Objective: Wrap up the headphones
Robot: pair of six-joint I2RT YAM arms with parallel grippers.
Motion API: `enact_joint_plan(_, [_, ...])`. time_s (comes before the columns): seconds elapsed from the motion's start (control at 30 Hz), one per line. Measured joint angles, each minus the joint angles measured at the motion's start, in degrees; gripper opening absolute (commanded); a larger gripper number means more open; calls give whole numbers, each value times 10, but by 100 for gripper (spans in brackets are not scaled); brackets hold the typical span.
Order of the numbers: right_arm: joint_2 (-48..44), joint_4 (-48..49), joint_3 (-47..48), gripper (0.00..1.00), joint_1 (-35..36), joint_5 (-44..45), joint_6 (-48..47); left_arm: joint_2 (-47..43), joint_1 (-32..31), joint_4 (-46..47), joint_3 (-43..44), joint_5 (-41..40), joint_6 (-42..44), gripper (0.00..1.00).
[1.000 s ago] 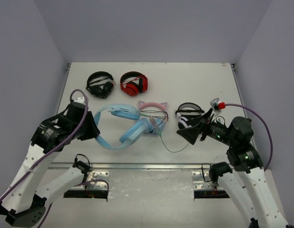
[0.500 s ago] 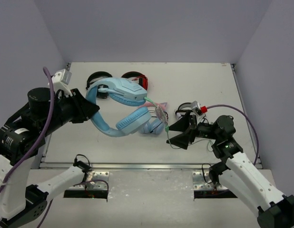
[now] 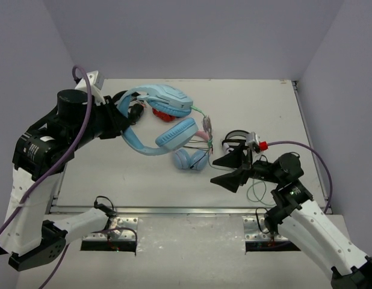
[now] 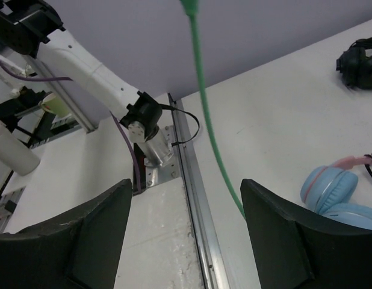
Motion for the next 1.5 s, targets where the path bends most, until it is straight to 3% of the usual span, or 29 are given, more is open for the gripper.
enact_joint_plan(0.2, [28,-17,34,77,0,9,-23,0,0,8,-5,12,5,0])
enact_joint_plan(0.3, [48,-48,46,71,0,45,-62,-2,0,15,-5,24,5,0])
enact_joint_plan(0.53, [111,-41,40,33,20,18,-79,-6,0,19,-5,21,7,0])
enact_joint_plan(0.57, [111,-34,33,21,29,12,-78,-5,0,19,-5,18,7,0])
enact_joint_plan(0.6, [110,-30,26,2,38,8,-81,-5,0,20,-5,13,9,0])
enact_joint_plan(0.73, [89,-56,14,1,59,34,-90,-1,0,28,-13,-28,24,0])
enact_joint_plan(0.93, [-6,-202,38,1,60,276,-113,-23,0,125,-171,-136,59,0])
enact_joint_plan(1.07, [-15,-284,122,1,60,394,-142,-16,0,171,-298,-151,86,0])
enact_joint_plan(1.23, [47,-333,251,1,60,492,-195,0,0,188,-364,-124,126,0])
enact_joint_plan(1.33, [75,-337,276,1,59,502,-223,0,-7,208,-373,-99,145,1])
enact_joint_plan(1.5, [152,-362,328,1,63,414,-260,18,-54,230,-376,-88,157,0])
